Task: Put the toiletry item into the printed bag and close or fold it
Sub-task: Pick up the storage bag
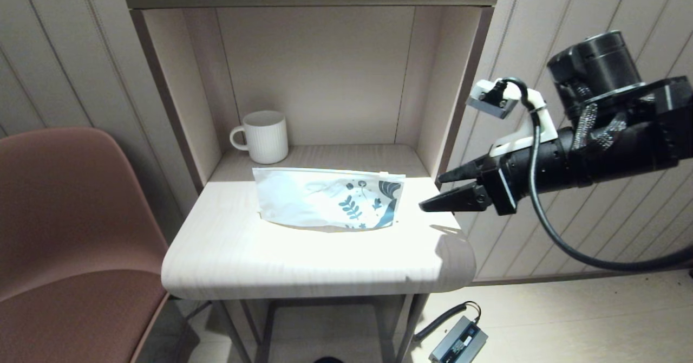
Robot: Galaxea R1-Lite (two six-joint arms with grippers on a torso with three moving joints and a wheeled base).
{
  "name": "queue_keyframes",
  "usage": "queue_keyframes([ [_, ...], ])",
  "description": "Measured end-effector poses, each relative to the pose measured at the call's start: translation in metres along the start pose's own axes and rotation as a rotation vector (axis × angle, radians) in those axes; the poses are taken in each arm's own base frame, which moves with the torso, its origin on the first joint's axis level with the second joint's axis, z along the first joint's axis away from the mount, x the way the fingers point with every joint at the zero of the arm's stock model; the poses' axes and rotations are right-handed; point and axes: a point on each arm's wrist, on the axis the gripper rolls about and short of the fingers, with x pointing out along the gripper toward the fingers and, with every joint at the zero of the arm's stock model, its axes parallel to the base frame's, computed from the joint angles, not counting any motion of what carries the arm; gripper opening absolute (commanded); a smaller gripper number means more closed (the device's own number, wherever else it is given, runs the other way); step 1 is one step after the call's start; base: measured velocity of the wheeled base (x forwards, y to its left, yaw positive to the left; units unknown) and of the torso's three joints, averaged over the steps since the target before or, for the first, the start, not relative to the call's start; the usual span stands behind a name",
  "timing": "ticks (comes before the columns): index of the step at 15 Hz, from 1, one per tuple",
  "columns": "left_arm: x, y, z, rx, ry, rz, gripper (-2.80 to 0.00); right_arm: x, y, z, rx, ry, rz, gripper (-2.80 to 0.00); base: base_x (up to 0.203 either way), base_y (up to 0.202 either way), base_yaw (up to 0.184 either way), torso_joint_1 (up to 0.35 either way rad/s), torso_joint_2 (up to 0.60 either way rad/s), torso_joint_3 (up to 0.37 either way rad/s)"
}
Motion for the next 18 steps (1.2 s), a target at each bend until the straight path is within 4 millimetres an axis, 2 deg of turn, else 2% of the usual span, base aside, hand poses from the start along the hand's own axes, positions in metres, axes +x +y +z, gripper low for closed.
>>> queue_keyframes([
  [4,0.000,0.000,0.000,0.003,0.000,-0.001,-2.80,0.034,-0.022,0.004,-0.079,-0.067,0.005,0.00,0.000,0.000,0.000,0.000,0.00,0.000],
  [8,0.000,0.000,0.000,0.002,0.001,-0.001,-2.80,0.060,-0.035,0.003,-0.076,-0.055,0.045,0.00,0.000,0.000,0.000,0.000,0.00,0.000],
  [18,0.000,0.000,0.000,0.002,0.000,-0.001,-2.80,0.084,-0.026,0.001,-0.105,-0.035,0.121,0.00,0.000,0.000,0.000,0.000,0.00,0.000],
])
